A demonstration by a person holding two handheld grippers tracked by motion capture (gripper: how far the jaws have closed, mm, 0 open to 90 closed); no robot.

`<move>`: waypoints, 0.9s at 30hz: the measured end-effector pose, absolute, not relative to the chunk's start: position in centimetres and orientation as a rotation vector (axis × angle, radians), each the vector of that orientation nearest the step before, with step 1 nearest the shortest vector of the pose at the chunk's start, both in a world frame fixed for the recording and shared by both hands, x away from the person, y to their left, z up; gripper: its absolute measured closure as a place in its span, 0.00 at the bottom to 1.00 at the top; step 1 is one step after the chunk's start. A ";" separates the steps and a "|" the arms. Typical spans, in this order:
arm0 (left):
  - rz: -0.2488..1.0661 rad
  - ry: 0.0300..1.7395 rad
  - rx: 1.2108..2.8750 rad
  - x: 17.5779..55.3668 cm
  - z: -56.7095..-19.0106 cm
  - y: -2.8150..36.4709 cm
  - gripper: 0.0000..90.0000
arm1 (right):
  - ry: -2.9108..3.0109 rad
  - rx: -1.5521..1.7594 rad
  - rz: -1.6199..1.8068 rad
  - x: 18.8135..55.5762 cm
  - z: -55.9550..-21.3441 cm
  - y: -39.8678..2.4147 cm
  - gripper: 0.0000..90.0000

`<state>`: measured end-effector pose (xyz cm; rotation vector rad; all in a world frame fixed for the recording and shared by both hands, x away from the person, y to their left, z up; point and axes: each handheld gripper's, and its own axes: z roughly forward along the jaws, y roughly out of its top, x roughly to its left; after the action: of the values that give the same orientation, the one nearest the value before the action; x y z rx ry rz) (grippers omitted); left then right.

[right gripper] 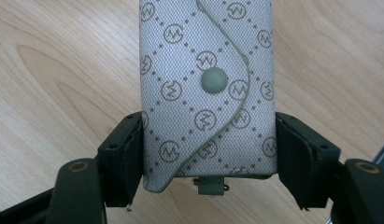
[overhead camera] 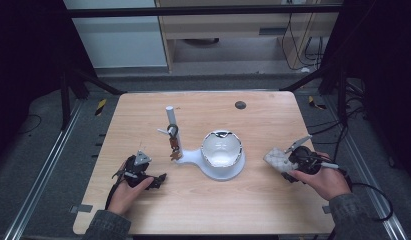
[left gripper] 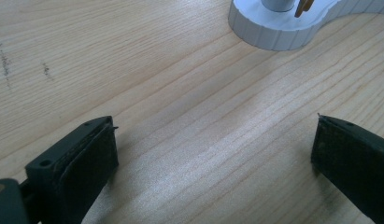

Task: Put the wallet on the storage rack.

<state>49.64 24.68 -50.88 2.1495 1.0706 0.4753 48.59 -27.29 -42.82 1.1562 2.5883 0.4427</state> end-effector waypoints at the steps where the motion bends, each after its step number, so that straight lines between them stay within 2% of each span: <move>1: 0.476 1.071 2.149 49.6 -50.9 24.7 0.00 | 2.588 1.150 0.440 48.6 -42.5 -27.2 0.34; 27: 0.475 1.072 2.149 49.6 -50.9 24.7 0.00 | 2.592 0.906 0.427 49.1 -35.4 -23.0 0.35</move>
<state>49.63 24.68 -50.88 2.1485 1.0720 0.4754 49.06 -23.05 -35.45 0.9059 2.5923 0.4275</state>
